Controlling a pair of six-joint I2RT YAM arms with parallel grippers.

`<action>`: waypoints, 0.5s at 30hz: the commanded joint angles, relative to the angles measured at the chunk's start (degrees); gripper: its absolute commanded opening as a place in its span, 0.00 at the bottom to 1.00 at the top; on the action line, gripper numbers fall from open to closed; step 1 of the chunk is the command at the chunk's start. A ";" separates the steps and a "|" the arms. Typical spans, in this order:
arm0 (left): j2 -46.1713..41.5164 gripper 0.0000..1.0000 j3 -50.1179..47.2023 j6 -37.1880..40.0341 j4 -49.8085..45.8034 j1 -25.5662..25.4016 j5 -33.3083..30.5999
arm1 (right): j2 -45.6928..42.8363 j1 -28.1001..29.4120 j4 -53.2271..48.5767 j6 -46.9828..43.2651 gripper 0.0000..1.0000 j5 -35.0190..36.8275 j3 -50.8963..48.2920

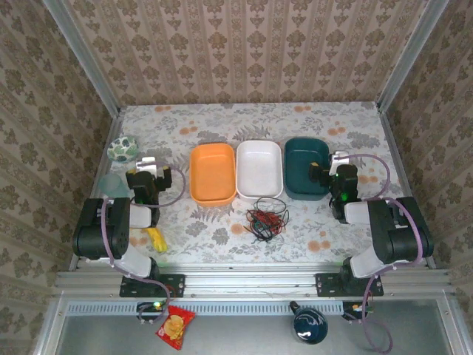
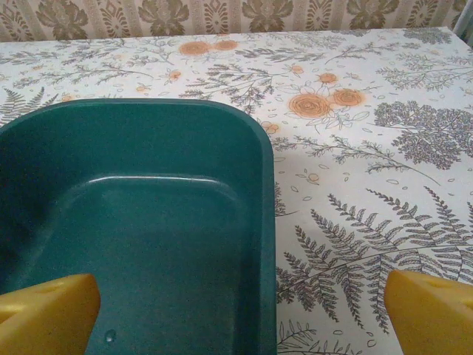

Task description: Untangle the cables

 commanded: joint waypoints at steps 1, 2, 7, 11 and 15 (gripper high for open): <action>0.24 1.00 1.26 0.11 0.13 -0.29 0.14 | 0.36 -0.22 0.25 -0.74 1.00 -1.15 0.94; 0.24 1.00 1.28 0.11 0.09 -0.22 0.12 | 0.36 -0.22 0.24 -0.74 1.00 -1.15 0.95; 0.29 1.00 1.36 0.09 -0.07 -0.15 0.21 | 0.47 -0.39 0.05 -0.66 1.00 -1.39 1.13; 0.20 1.00 1.31 0.04 0.00 -0.19 0.24 | 0.45 -0.49 0.02 -0.58 1.00 -1.50 1.16; 0.20 1.00 1.28 0.11 0.00 -0.14 0.10 | 0.48 -0.57 0.02 -0.57 1.00 -1.59 1.18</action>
